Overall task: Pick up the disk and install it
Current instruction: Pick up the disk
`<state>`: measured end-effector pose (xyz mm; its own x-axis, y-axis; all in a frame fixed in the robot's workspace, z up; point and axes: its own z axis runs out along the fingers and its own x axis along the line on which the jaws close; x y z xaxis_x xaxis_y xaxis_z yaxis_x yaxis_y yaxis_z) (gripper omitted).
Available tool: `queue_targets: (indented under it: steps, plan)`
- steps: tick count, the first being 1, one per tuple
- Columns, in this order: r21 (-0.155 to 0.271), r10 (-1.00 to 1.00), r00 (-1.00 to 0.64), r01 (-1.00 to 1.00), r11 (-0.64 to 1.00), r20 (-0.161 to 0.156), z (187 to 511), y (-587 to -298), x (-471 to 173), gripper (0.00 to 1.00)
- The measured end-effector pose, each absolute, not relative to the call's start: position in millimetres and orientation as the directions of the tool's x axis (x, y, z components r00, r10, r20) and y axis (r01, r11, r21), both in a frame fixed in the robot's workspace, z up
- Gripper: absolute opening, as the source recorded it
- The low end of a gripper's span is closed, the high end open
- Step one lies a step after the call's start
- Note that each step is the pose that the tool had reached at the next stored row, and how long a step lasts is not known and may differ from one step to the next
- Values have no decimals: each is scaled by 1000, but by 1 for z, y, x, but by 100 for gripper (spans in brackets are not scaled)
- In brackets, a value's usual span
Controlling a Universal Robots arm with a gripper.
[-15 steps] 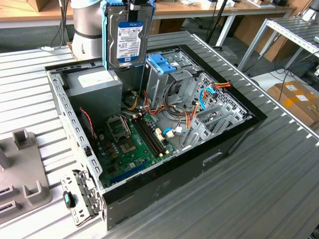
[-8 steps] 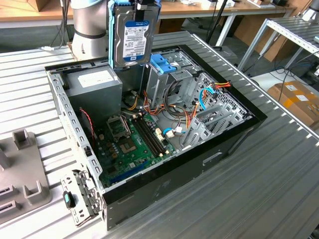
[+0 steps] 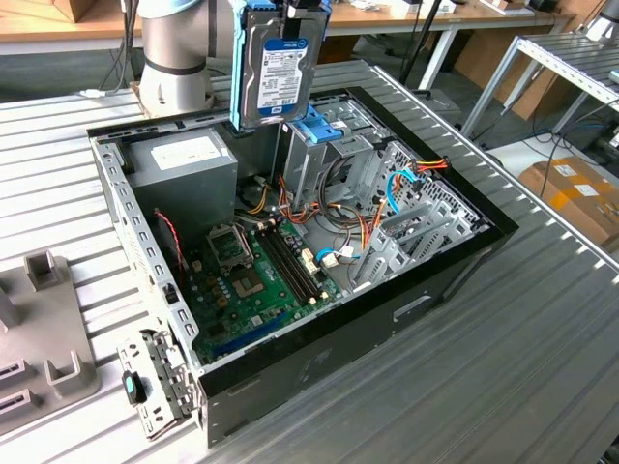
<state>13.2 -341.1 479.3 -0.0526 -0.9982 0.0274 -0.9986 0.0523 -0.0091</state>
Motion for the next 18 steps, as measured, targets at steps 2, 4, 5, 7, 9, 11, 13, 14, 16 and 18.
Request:
queue_targets:
  steps: [2,4,5,7,9,11,13,14,16,18]
  plan:
    - [-9,-998,-53,-999,52,27,479,-341,17,35]
    - [-9,-998,-53,-999,52,27,479,-341,17,35]
    - [-9,-998,-53,-999,53,27,479,-341,17,35]
    - [-9,-998,-53,-999,52,27,479,-341,17,35]
    - [-9,-998,-53,-999,52,27,480,-341,17,35]
    - [-9,-998,-53,-999,52,27,480,-341,17,35]
    - [-9,-998,-53,-999,52,27,480,-341,17,35]
    - [-9,-998,-53,-999,52,27,480,-341,17,35]
    - [-9,-998,-53,-999,52,27,480,-341,17,35]
    - [-9,-998,-53,-999,52,27,480,-341,17,35]
